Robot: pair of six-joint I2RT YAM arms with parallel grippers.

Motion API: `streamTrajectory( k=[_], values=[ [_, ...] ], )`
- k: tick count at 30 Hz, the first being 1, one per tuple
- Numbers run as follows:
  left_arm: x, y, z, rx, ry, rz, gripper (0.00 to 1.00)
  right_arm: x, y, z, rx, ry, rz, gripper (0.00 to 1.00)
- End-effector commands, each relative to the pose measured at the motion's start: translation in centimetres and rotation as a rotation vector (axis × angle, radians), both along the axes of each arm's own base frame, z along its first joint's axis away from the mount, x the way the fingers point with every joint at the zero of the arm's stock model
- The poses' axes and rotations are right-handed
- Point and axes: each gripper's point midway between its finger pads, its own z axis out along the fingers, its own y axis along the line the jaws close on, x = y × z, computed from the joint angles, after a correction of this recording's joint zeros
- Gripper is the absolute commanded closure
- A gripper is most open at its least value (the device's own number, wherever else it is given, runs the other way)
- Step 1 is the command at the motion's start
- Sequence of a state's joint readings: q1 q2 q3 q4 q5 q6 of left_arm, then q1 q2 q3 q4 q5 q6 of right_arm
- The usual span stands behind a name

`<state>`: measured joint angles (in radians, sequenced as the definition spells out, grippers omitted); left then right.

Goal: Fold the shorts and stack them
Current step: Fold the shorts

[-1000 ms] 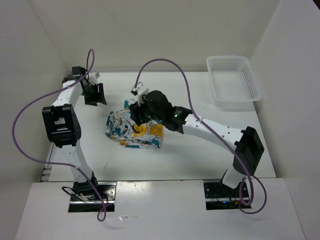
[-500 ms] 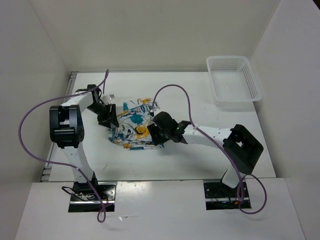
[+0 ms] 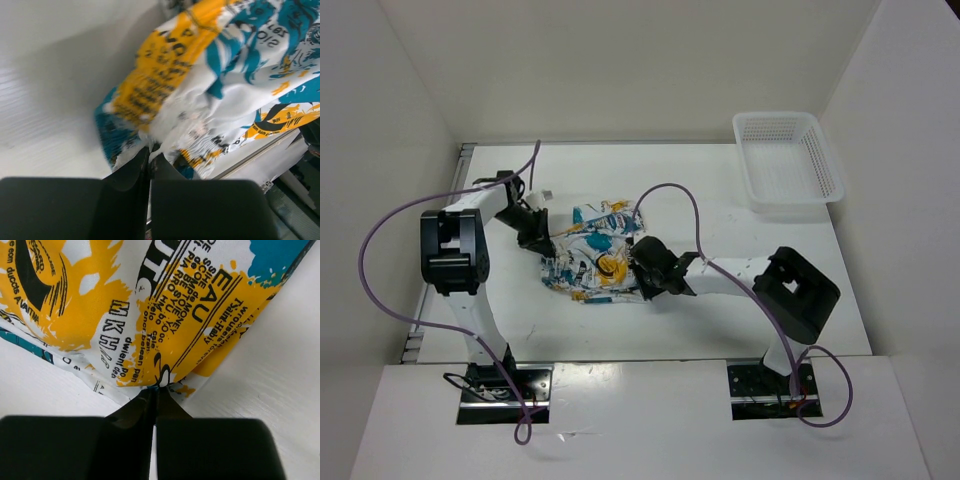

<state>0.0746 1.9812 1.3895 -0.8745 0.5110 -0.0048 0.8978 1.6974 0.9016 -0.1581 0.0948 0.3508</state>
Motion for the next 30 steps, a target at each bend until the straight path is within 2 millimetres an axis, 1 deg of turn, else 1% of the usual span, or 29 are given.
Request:
streamTrajectory(
  k=[1,2,3,4,5,6,7,9,10,11,12,13,14,15,16,17,18,19,20,21,22,23,24,25,26,27,28,29,30],
  values=[
    [1.4,2.7,1.9,0.029,-0.051,0.062,1.0,-0.6,-1.2,-0.2,-0.005,-0.002,-0.028,0.99],
    [1.4,2.7,2.2,0.029,-0.047,0.062,1.0,-0.9,-1.4,-0.5,-0.008,0.01,-0.023,0.97],
    [1.5,2.8,2.7,0.011,-0.047,0.07,0.99,-0.9,-1.2,0.0,0.008,0.007,-0.018,0.93],
    [1.5,2.2,3.3,-0.03,-0.044,0.068,0.93,-0.7,-1.0,0.4,0.007,0.0,-0.009,0.71],
    [1.2,1.5,4.1,-0.048,-0.037,0.058,0.85,-0.6,-0.5,1.0,0.025,-0.007,0.007,0.63],
    [0.9,0.8,4.5,-0.062,-0.038,0.042,0.64,-0.6,0.0,1.9,0.036,-0.014,0.044,0.57],
    [0.7,0.3,4.9,-0.071,-0.038,0.032,0.58,-0.5,0.0,2.1,0.025,-0.017,0.056,0.48],
    [0.4,0.0,5.8,-0.07,-0.055,0.022,0.52,0.0,1.1,5.1,0.07,-0.069,0.11,0.4],
    [-0.1,-0.2,6.2,-0.08,-0.041,0.023,0.48,0.3,1.4,7.1,0.111,-0.094,0.129,0.34],
    [-0.5,-0.3,6.5,-0.081,-0.036,0.023,0.47,0.4,1.9,8.6,0.141,-0.12,0.151,0.31],
    [-0.8,-0.3,6.5,-0.082,-0.022,0.023,0.47,1.2,2.3,10.7,0.18,-0.157,0.164,0.29],
    [-1.7,-0.4,6.7,-0.085,0.008,0.025,0.47,2.0,2.4,12.4,0.228,-0.184,0.17,0.27],
    [-2.3,-0.5,6.5,-0.088,0.036,0.026,0.45,2.8,2.8,14.3,0.276,-0.223,0.167,0.22],
    [-2.9,-0.5,6.4,-0.09,0.06,0.027,0.44,3.7,3.1,16.4,0.315,-0.269,0.157,0.21],
    [-3.7,-1.0,6.4,-0.103,0.09,0.019,0.44,4.4,3.3,17.4,0.341,-0.292,0.152,0.21],
    [-4.3,-1.1,6.0,-0.105,0.115,0.02,0.42,5.7,3.2,18.9,0.373,-0.337,0.131,0.21],
    [-4.7,-1.1,5.9,-0.106,0.121,0.02,0.42,7.0,3.7,19.1,0.379,-0.349,0.118,0.21],
    [-4.5,-1.1,5.5,-0.104,0.104,0.02,0.42,8.4,3.6,18.9,0.373,-0.362,0.091,0.21],
    [-4.5,-1.0,5.1,-0.095,0.1,0.019,0.42,10.6,2.8,18.7,0.355,-0.37,0.03,0.21],
    [-4.7,-1.0,4.6,-0.095,0.105,0.019,0.41,13.1,3.5,18.0,0.334,-0.364,-0.011,0.21],
    [-4.3,-0.9,4.5,-0.093,0.085,0.019,0.41,14.6,3.5,17.5,0.318,-0.353,-0.056,0.21],
    [-4.4,-1.3,4.2,-0.093,0.084,0.008,0.41,17.5,3.3,19.6,0.318,-0.403,-0.112,0.21],
    [-4.2,-1.2,4.2,-0.092,0.075,0.007,0.41,18.5,3.2,18.5,0.292,-0.377,-0.135,0.21],
    [-4.2,-1.9,3.8,-0.091,0.077,-0.017,0.41,19.8,3.6,15.5,0.251,-0.335,-0.144,0.21],
    [-4.2,-2.1,3.5,-0.08,0.071,-0.028,0.41,21.7,3.8,16.4,0.267,-0.359,-0.162,0.21],
    [-3.9,-2.4,3.1,-0.079,0.059,-0.038,0.41,22.4,3.7,15.2,0.25,-0.333,-0.166,0.21],
    [-4.0,-2.8,2.9,-0.078,0.058,-0.053,0.4,22.9,4.3,12.3,0.221,-0.288,-0.158,0.21],
    [-4.1,-2.8,2.5,-0.078,0.057,-0.053,0.4,24.2,4.2,12.6,0.231,-0.293,-0.167,0.21],
    [-3.7,-3.3,2.4,-0.076,0.033,-0.069,0.4,24.8,3.9,11.7,0.229,-0.27,-0.183,0.21]
  ],
)
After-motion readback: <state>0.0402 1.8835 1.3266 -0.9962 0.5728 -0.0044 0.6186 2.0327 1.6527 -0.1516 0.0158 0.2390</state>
